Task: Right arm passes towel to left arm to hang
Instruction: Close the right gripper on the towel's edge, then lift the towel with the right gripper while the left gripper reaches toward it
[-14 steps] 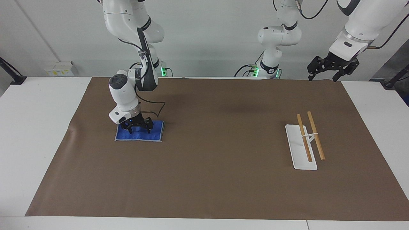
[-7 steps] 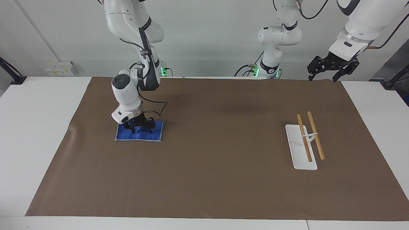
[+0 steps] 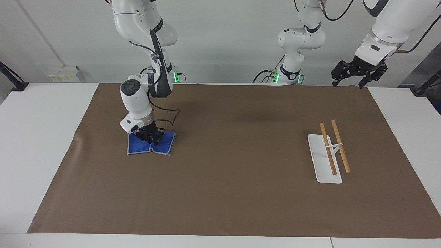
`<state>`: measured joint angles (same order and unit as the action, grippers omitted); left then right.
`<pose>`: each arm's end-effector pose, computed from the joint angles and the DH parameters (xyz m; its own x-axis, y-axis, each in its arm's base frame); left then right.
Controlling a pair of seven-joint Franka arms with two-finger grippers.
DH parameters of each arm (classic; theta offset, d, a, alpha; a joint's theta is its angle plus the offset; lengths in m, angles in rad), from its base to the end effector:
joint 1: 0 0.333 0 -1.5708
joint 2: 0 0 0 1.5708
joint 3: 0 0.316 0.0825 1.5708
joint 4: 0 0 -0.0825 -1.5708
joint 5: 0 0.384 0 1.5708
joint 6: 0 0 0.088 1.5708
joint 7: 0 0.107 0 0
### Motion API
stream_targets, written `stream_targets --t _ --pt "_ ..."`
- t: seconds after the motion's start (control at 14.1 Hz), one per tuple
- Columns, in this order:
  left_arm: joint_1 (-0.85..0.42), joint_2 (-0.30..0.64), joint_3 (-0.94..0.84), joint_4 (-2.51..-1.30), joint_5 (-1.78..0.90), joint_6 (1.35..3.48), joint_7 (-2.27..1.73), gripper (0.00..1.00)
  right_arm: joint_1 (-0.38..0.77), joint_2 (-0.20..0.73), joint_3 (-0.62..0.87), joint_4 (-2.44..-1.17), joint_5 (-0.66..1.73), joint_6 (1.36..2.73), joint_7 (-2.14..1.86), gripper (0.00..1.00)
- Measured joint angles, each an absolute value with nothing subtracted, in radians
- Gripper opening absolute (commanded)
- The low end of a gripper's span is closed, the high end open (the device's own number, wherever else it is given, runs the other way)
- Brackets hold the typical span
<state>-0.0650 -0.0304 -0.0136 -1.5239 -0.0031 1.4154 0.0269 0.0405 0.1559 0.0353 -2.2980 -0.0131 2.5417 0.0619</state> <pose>0.5271 -0.0420 0.6497 0.9914 -0.1055 -0.0779 -0.1055 -0.9944 0.0048 0.5336 0.0407 0.2892 0.9959 0.0235 0.0878 0.0238 -0.9997 -0.0026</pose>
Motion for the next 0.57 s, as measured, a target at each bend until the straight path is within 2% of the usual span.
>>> stream_targets --t 0.14,0.28,0.57 --pt "-0.065 -0.030 -0.014 -1.524 -0.003 1.415 0.027 1.00 0.041 0.156 0.035 -2.297 -0.013 2.542 0.062 0.08" --pt "-0.065 -0.030 -0.014 -1.524 -0.003 1.415 0.027 1.00 0.043 0.156 0.039 -2.287 -0.013 2.534 0.059 0.02" --pt "-0.065 -0.030 -0.014 -1.524 -0.003 1.415 0.027 1.00 0.052 0.147 0.091 -2.168 0.001 2.411 0.029 0.00"
